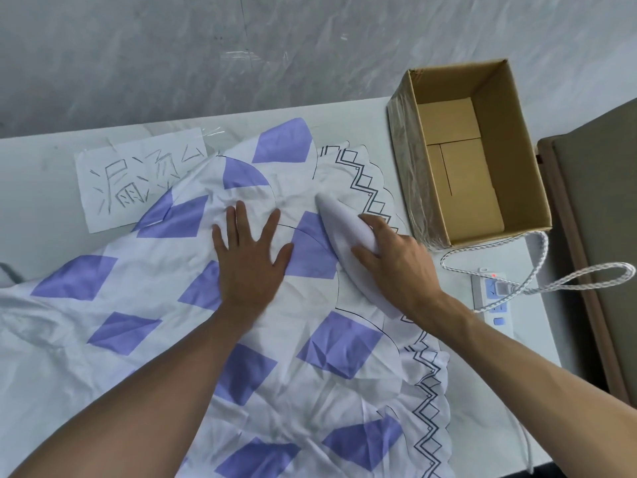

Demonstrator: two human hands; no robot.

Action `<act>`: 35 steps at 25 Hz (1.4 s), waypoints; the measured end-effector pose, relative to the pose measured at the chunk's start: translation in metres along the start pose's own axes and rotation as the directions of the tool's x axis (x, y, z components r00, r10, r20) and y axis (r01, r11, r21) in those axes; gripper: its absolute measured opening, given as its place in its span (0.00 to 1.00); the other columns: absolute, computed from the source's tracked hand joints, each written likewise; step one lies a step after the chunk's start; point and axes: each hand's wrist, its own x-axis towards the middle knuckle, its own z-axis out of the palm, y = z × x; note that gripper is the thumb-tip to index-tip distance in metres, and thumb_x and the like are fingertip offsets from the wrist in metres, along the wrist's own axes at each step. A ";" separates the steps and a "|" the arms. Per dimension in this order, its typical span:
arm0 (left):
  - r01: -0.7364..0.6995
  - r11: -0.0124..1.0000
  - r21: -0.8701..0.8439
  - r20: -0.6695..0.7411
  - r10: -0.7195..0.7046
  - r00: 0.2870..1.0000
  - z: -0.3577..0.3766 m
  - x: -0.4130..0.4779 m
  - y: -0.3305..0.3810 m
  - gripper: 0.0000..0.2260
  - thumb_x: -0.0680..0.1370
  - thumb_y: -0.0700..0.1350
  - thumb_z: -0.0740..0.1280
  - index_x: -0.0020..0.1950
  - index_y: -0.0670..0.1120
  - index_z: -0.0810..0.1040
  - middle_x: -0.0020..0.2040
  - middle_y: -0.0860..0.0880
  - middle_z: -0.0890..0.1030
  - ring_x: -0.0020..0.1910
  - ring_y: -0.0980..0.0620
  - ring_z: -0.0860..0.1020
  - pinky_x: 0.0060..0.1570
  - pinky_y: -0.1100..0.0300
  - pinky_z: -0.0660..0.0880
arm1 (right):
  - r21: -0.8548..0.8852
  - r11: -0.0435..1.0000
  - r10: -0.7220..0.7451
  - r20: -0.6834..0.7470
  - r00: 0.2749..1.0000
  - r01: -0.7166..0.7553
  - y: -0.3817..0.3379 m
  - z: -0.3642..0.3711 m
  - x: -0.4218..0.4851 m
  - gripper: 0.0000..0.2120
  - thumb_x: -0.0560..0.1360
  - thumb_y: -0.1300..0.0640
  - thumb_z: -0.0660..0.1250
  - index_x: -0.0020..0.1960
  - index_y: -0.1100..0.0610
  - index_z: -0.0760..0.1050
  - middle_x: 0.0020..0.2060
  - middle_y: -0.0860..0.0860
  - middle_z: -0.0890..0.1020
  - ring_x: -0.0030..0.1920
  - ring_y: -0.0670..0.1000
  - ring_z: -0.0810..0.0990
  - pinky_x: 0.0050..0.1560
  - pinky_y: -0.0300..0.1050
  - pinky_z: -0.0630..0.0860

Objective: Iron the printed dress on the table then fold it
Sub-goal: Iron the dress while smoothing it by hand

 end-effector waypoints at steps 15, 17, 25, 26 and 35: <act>0.011 0.999 0.038 -0.015 -0.010 1.000 -0.009 0.027 -0.073 0.25 0.82 0.58 0.49 0.78 0.50 0.59 0.77 0.39 0.59 0.76 0.36 0.57 0.72 0.38 0.55 | -0.110 0.951 -0.285 0.050 0.957 0.289 -0.124 0.038 0.069 0.24 0.81 0.50 0.53 0.76 0.46 0.55 0.51 0.58 0.79 0.47 0.63 0.78 0.42 0.49 0.66; -0.015 1.000 0.026 -0.052 0.016 0.999 0.000 0.027 -0.079 0.23 0.83 0.54 0.49 0.77 0.50 0.60 0.77 0.41 0.60 0.76 0.41 0.58 0.72 0.40 0.55 | -0.169 0.934 -0.307 0.069 0.949 0.314 -0.133 0.045 0.078 0.24 0.82 0.51 0.50 0.77 0.43 0.51 0.50 0.58 0.78 0.46 0.62 0.77 0.42 0.48 0.65; 0.029 0.999 0.044 0.018 -0.030 0.999 -0.008 0.027 -0.075 0.26 0.82 0.57 0.50 0.79 0.48 0.55 0.78 0.41 0.57 0.77 0.42 0.56 0.74 0.42 0.51 | -0.208 0.960 -0.183 0.038 0.982 0.187 -0.115 0.035 0.082 0.25 0.81 0.52 0.52 0.75 0.38 0.53 0.40 0.56 0.77 0.40 0.61 0.78 0.37 0.48 0.65; 0.033 0.998 0.048 0.020 -0.034 0.999 -0.009 0.028 -0.075 0.27 0.82 0.58 0.50 0.79 0.49 0.55 0.78 0.41 0.56 0.77 0.41 0.56 0.74 0.42 0.51 | -0.207 0.967 -0.147 0.014 0.989 0.147 -0.104 0.029 0.085 0.25 0.81 0.53 0.53 0.75 0.38 0.53 0.41 0.57 0.79 0.40 0.61 0.79 0.37 0.48 0.65; 0.022 0.999 0.050 0.017 -0.023 1.000 -0.012 0.029 -0.074 0.23 0.82 0.58 0.49 0.78 0.57 0.57 0.78 0.39 0.55 0.77 0.40 0.55 0.73 0.42 0.50 | -0.059 0.980 0.178 -0.146 0.973 -0.188 -0.030 -0.015 0.101 0.24 0.81 0.51 0.57 0.75 0.41 0.57 0.45 0.64 0.81 0.43 0.66 0.79 0.44 0.54 0.74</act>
